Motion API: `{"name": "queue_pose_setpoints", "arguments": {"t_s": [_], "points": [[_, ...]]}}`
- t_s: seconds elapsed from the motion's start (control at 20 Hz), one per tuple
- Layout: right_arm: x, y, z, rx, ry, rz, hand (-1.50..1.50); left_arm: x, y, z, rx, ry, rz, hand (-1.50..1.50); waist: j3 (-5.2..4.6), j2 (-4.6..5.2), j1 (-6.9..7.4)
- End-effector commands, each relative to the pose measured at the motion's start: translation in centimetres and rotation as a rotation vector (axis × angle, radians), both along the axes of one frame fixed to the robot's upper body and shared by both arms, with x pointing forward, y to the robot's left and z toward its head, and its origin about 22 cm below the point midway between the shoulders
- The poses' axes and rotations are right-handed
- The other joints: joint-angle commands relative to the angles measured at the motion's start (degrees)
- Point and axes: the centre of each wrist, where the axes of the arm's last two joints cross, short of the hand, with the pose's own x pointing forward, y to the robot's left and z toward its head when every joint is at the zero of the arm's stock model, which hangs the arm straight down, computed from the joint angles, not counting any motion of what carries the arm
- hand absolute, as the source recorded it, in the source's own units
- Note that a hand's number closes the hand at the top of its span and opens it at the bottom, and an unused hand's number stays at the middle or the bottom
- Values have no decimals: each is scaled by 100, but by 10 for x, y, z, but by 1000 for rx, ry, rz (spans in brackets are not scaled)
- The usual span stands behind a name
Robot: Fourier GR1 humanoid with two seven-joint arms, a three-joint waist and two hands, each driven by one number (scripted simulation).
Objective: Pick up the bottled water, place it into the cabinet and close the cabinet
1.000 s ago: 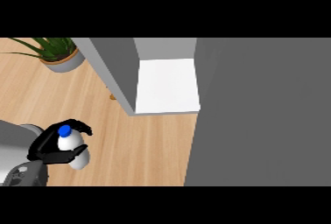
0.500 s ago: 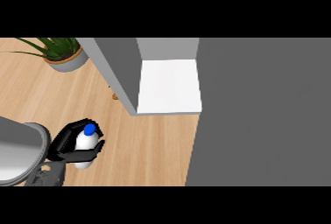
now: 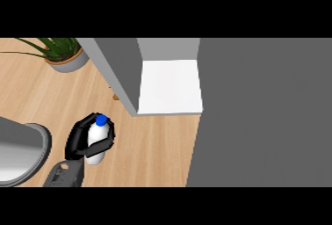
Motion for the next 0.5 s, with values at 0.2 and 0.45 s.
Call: {"name": "queue_pose_setpoints", "arguments": {"t_s": [0.2, 0.45], "points": [[-25, -5, 13, -12, -21, -38, -150, 25, -82, 25, -247, 8, -48, 150, -89, 19, 9], [-31, -7, 15, -9, -33, -57, -150, 19, -120, 51, -307, 7, -67, 150, -87, 19, 46]]}}
